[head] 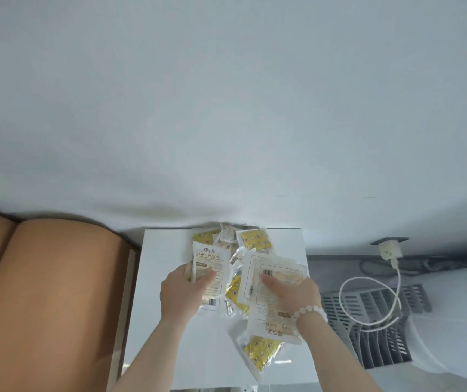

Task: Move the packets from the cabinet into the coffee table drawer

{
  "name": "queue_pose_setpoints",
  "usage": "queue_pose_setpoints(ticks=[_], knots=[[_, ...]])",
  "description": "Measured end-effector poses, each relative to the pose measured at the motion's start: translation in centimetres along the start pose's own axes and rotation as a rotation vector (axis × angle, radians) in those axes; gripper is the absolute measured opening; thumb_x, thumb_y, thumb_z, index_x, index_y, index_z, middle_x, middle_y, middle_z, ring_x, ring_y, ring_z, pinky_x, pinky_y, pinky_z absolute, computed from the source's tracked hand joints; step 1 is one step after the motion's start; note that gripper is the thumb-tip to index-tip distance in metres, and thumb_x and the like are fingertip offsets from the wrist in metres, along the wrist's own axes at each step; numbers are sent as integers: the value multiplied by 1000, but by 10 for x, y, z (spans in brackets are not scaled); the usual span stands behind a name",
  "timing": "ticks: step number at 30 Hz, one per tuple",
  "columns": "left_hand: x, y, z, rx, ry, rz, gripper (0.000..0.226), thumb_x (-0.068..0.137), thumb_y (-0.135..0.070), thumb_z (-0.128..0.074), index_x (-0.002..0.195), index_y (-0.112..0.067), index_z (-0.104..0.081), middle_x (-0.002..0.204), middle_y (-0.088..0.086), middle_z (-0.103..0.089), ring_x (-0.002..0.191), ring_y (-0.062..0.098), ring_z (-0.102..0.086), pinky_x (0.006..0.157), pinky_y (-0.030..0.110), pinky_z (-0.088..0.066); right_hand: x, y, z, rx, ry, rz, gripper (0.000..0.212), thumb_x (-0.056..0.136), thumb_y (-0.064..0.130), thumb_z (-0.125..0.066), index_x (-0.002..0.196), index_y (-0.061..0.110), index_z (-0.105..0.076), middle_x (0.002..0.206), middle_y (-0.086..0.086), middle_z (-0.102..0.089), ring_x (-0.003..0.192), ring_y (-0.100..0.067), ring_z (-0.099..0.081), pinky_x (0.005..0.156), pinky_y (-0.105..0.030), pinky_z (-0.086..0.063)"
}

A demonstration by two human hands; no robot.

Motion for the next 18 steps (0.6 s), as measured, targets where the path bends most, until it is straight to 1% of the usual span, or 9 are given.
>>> queue_pose_setpoints(ticks=[2, 4, 6, 8, 11, 13, 15, 16, 18], knots=[[-9, -20, 3, -119, 31, -6, 6, 82, -23, -71, 86, -24, -66, 75, -16, -65, 72, 1, -60, 53, 10, -39, -11, 10, 14, 62, -2, 2, 50, 59, 48, -84, 91, 14, -66, 82, -4, -70, 77, -22, -68, 67, -35, -58], [-18, -43, 6, -177, 71, -15, 8, 81, -21, -73, 87, -23, -68, 78, -13, -66, 77, 7, -63, 57, 13, -42, -22, 20, 29, 122, -19, -19, 49, 59, 47, -85, 89, 13, -67, 83, -6, -71, 77, -23, -68, 67, -35, -58], [-26, -67, 9, -188, 133, -45, 8, 80, -21, -73, 85, -24, -68, 79, -12, -67, 76, 5, -63, 55, 12, -42, -35, 29, 47, 163, -47, -35, 49, 59, 48, -84, 86, 11, -67, 83, -6, -70, 78, -23, -68, 70, -35, -57], [-33, -89, 13, -178, 185, -91, 10, 80, -20, -74, 88, -22, -69, 80, -10, -68, 73, 2, -62, 55, 11, -42, -47, 38, 64, 169, -74, -42, 52, 59, 50, -83, 85, 10, -64, 85, -7, -70, 79, -23, -67, 73, -36, -57], [-44, -117, 21, -162, 247, -137, 14, 80, -18, -74, 93, -15, -70, 82, -4, -70, 73, 7, -64, 57, 16, -47, -69, 52, 89, 212, -123, -61, 52, 62, 51, -82, 78, 7, -58, 83, -8, -66, 72, -21, -61, 76, -36, -56], [-49, -132, 24, -121, 287, -146, 15, 79, -21, -75, 91, -14, -69, 87, 1, -71, 78, 14, -66, 67, 24, -53, -82, 60, 103, 237, -147, -51, 58, 63, 53, -80, 84, 4, -57, 81, -6, -62, 70, -18, -56, 70, -32, -51], [-55, -148, 23, -51, 330, -181, 20, 78, -26, -76, 92, -12, -70, 92, 3, -71, 84, 19, -67, 76, 31, -55, -96, 65, 115, 273, -166, -41, 59, 64, 53, -80, 88, 4, -57, 83, -5, -62, 74, -18, -57, 67, -29, -47], [-59, -157, 21, -15, 354, -210, 23, 78, -27, -76, 94, -11, -70, 93, 3, -71, 84, 18, -67, 76, 30, -54, -101, 66, 121, 304, -178, -41, 56, 64, 53, -80, 87, 6, -58, 87, -5, -64, 77, -19, -59, 66, -29, -46], [-66, -172, 15, 49, 398, -266, 24, 79, -28, -74, 95, -12, -69, 90, -1, -69, 79, 12, -65, 64, 22, -50, -111, 62, 131, 371, -203, -59, 54, 64, 53, -80, 88, 8, -61, 93, -6, -67, 82, -21, -63, 68, -30, -49]])
Point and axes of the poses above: each hand's wrist, its own x-axis towards the middle knuckle, its own z-axis out of the back of the hand, y = z × x, the point moved 4 cm from there along x, towards the middle knuckle
